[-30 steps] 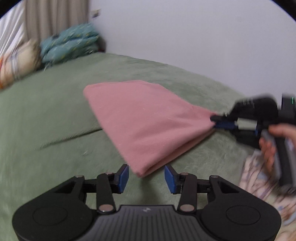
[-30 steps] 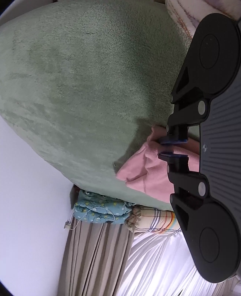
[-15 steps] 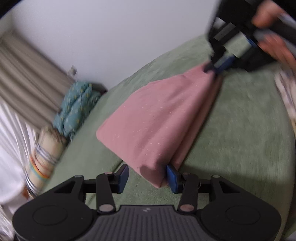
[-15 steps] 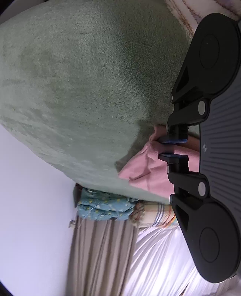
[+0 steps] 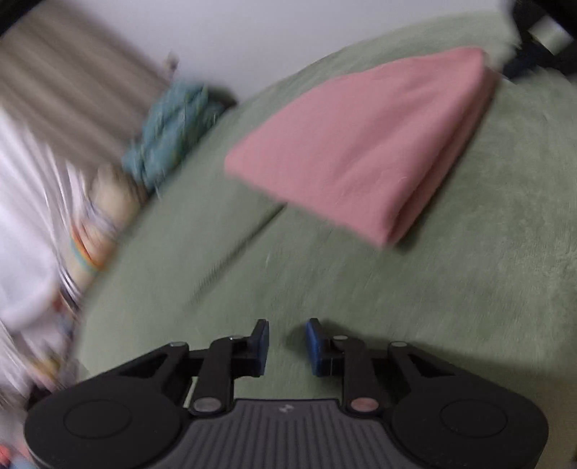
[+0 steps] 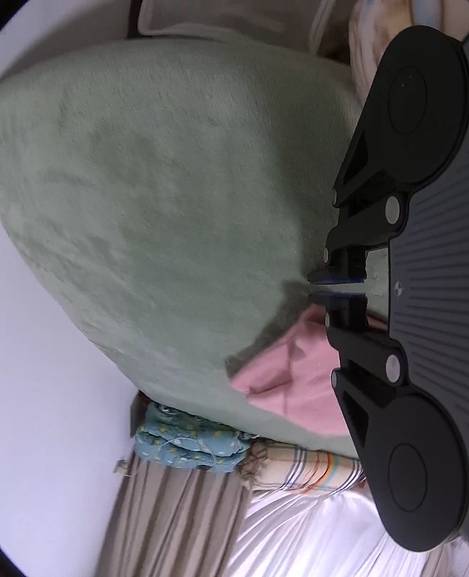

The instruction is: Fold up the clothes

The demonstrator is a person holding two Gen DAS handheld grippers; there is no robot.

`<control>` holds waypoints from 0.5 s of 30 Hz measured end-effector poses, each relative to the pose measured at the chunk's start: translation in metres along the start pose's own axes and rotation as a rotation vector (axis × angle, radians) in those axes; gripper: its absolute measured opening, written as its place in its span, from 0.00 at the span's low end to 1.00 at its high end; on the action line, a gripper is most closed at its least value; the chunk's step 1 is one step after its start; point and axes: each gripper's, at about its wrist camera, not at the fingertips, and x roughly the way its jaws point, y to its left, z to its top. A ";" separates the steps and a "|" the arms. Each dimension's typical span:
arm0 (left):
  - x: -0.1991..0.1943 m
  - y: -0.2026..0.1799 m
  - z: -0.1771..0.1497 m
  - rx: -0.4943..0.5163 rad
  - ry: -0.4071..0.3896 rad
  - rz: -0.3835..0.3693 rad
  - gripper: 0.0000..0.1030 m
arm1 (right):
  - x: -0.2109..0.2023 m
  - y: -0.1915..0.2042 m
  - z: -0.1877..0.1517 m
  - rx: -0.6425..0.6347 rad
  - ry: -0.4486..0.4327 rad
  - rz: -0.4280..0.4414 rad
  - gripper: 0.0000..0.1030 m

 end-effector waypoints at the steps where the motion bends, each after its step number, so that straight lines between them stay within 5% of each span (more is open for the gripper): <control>1: -0.005 0.014 -0.002 -0.053 -0.018 -0.030 0.28 | -0.003 0.003 0.009 -0.042 0.004 0.023 0.13; 5: -0.006 0.066 0.004 -0.347 -0.032 -0.215 0.41 | 0.008 0.024 0.047 -0.189 0.063 0.115 0.39; 6: 0.003 0.090 0.009 -0.523 -0.023 -0.334 0.42 | 0.021 0.033 0.059 -0.233 0.103 0.150 0.41; 9: 0.028 0.123 0.015 -0.804 0.008 -0.543 0.52 | 0.063 0.051 0.085 -0.319 0.207 0.168 0.57; 11: 0.065 0.144 0.012 -1.088 0.049 -0.773 0.52 | 0.094 0.052 0.097 -0.282 0.312 0.207 0.64; 13: 0.094 0.150 0.010 -1.225 0.108 -0.895 0.52 | 0.132 0.042 0.110 -0.164 0.449 0.218 0.64; 15: 0.119 0.151 0.010 -1.277 0.158 -0.954 0.52 | 0.148 0.035 0.117 -0.143 0.496 0.213 0.65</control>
